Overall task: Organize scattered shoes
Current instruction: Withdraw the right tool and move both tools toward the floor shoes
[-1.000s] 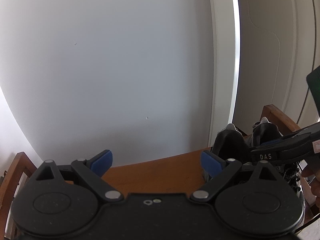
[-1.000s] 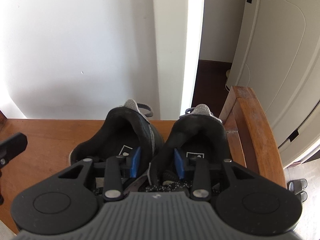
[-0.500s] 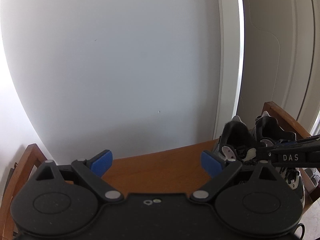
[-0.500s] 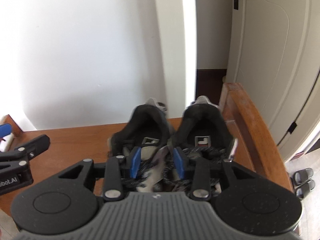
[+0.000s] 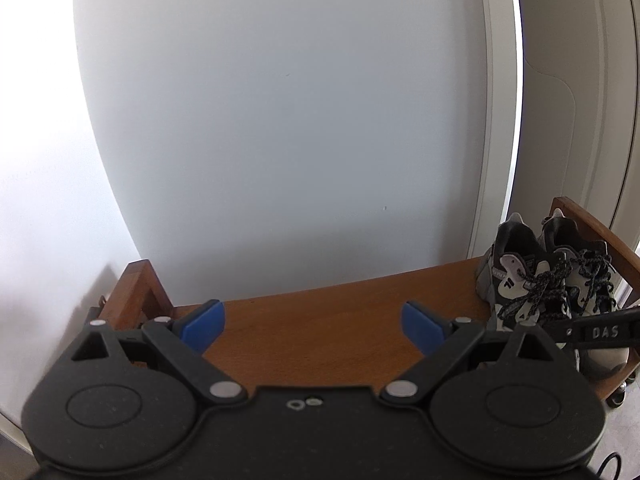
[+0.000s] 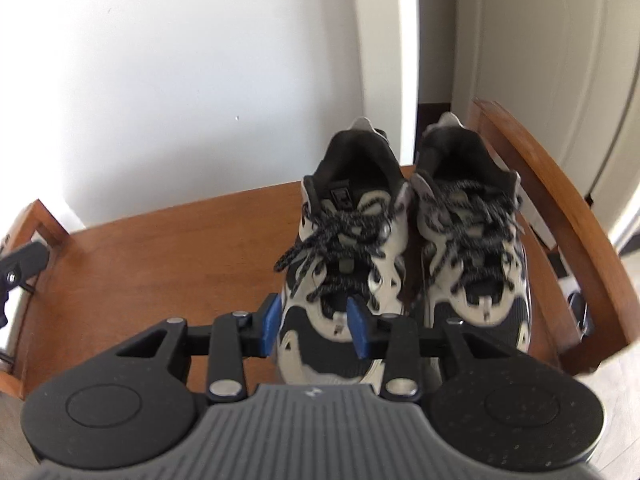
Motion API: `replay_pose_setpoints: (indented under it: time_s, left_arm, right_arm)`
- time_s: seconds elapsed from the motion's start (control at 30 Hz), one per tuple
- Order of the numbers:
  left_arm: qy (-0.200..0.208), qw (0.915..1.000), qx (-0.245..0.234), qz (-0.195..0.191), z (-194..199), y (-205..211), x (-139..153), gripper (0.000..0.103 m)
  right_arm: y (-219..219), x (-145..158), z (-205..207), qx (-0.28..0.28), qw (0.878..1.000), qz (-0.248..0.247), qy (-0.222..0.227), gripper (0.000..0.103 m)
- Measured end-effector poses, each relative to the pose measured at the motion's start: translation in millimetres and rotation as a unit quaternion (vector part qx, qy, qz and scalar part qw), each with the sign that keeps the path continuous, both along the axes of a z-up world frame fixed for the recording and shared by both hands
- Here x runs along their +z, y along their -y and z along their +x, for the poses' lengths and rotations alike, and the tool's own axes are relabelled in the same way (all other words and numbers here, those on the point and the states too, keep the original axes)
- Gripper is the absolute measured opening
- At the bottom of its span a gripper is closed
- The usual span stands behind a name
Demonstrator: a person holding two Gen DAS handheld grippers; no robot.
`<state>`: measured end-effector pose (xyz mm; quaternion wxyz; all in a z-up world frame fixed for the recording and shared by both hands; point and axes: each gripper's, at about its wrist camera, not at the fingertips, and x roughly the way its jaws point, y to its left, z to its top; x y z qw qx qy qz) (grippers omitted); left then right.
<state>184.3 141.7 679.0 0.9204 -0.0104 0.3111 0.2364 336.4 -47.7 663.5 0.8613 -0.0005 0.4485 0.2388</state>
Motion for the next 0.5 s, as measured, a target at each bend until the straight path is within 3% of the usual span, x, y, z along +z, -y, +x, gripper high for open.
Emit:
replay_pose_setpoints:
  time_s: [0.23, 0.5]
  left_arm:
    - [-0.022, 0.9997, 0.012, -0.009, -62.4, -23.2, -20.4, 0.096]
    - [-0.075, 0.9967, 0.024, -0.021, -137.8, -26.3, -51.1, 0.096]
  right_arm:
    - [-6.6, -4.1, -74.4, 0.010, 0.999, 0.041, -0.022, 0.045]
    - [-34.0, -43.3, -160.7, 0.055, 0.996, 0.017, -0.065, 0.056]
